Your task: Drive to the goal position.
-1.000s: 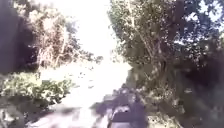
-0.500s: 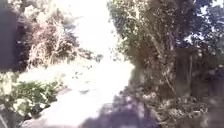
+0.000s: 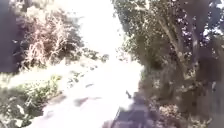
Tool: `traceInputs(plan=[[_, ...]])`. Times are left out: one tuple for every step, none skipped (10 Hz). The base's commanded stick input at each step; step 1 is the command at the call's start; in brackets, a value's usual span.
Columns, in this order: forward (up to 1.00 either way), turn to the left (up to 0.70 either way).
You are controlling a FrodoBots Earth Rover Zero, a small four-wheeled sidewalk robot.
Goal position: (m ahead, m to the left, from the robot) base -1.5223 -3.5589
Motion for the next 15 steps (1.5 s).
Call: traceInputs(plan=[[1.0,0.01],[1.0,0.03],[1.0,0.01],[1.0,0.0],[1.0,0.0],[1.0,0.0],[1.0,0.0],[1.0,0.0],[1.0,0.0],[1.0,0.0],[1.0,0.06],[1.0,0.09],[1.0,0.13],[1.0,-0.03],[1.0,0.06]])
